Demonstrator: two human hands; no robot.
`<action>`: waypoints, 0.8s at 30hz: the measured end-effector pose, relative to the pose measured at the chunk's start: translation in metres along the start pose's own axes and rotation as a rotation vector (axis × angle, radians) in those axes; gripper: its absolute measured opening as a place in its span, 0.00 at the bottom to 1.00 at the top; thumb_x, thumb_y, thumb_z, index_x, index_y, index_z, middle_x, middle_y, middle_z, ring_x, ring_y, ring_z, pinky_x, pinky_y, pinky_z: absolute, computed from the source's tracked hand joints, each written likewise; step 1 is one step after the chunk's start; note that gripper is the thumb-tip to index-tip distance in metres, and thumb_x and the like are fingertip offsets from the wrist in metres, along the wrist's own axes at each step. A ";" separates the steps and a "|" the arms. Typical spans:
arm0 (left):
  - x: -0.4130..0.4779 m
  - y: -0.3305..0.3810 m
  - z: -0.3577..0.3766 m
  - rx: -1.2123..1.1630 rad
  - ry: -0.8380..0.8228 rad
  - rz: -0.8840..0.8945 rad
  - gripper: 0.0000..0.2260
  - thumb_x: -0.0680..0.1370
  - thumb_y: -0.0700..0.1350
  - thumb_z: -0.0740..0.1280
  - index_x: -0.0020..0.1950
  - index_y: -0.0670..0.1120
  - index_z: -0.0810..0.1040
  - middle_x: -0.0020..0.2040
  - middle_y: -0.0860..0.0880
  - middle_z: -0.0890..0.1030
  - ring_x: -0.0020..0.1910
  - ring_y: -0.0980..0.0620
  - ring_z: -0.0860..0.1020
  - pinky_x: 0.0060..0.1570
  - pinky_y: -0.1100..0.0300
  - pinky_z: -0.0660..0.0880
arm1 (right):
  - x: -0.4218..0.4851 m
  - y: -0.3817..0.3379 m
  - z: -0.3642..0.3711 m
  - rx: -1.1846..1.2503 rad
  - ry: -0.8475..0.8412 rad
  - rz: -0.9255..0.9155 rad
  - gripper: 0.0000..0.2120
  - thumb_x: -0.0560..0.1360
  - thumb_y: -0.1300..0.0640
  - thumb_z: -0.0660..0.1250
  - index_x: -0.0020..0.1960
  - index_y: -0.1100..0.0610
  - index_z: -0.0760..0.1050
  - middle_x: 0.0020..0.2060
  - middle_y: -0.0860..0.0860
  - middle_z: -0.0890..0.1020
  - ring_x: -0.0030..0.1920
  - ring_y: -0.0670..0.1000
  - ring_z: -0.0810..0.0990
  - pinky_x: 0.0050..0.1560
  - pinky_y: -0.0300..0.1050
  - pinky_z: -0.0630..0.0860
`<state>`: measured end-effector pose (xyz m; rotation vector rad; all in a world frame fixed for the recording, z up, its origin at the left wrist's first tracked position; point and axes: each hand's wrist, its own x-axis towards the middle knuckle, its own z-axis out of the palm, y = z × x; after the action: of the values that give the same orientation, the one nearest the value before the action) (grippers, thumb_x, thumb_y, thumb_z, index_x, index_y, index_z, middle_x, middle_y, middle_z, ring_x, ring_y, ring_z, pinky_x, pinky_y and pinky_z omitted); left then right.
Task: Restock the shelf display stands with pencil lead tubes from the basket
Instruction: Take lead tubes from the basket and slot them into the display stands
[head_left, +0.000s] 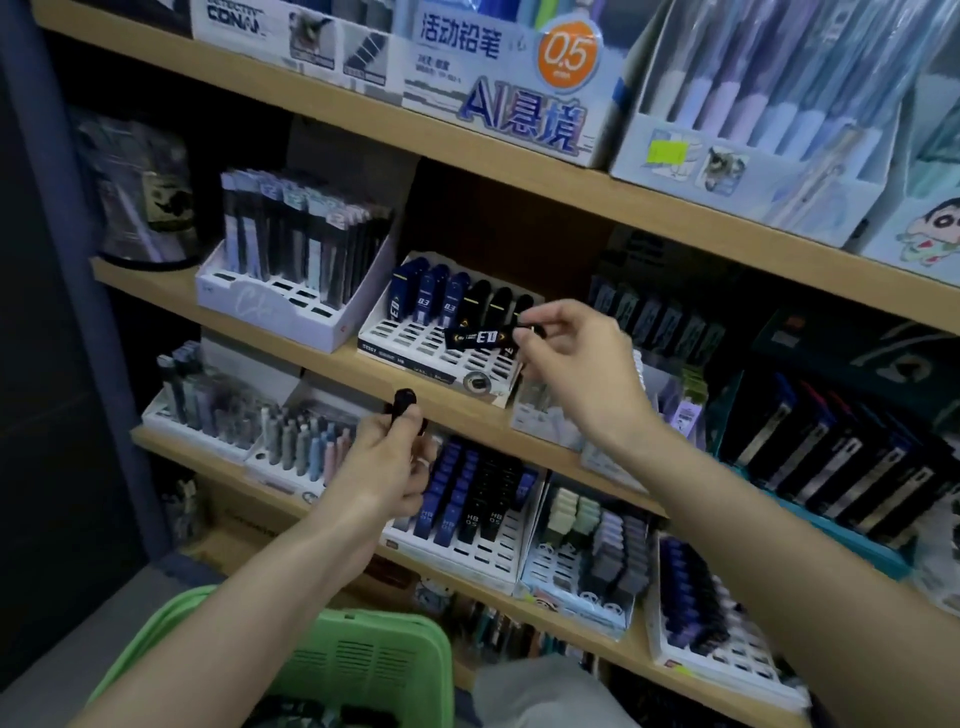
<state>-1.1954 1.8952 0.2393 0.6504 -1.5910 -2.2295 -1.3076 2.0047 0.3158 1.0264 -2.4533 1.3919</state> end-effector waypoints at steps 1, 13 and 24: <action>0.002 0.000 -0.004 -0.011 0.010 -0.010 0.08 0.83 0.47 0.55 0.49 0.42 0.65 0.30 0.49 0.70 0.18 0.58 0.60 0.16 0.68 0.54 | 0.011 0.001 0.002 -0.069 0.023 -0.032 0.03 0.77 0.58 0.66 0.51 0.54 0.76 0.39 0.54 0.82 0.41 0.49 0.81 0.43 0.35 0.77; 0.015 0.020 -0.031 0.172 -0.063 0.113 0.11 0.81 0.48 0.61 0.43 0.42 0.69 0.21 0.57 0.70 0.19 0.59 0.63 0.20 0.66 0.61 | 0.074 0.017 0.021 -0.639 -0.123 -0.249 0.12 0.79 0.59 0.63 0.60 0.60 0.76 0.54 0.59 0.79 0.46 0.57 0.80 0.51 0.52 0.78; 0.029 0.011 -0.034 0.112 0.003 0.038 0.11 0.81 0.47 0.61 0.42 0.42 0.71 0.34 0.49 0.74 0.23 0.57 0.65 0.20 0.67 0.61 | 0.091 0.018 0.012 -0.685 -0.296 -0.230 0.11 0.79 0.59 0.63 0.60 0.60 0.77 0.53 0.59 0.80 0.46 0.51 0.77 0.49 0.42 0.75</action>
<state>-1.2017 1.8494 0.2347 0.6481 -1.7219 -2.1239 -1.3852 1.9567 0.3356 1.3212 -2.5827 0.2883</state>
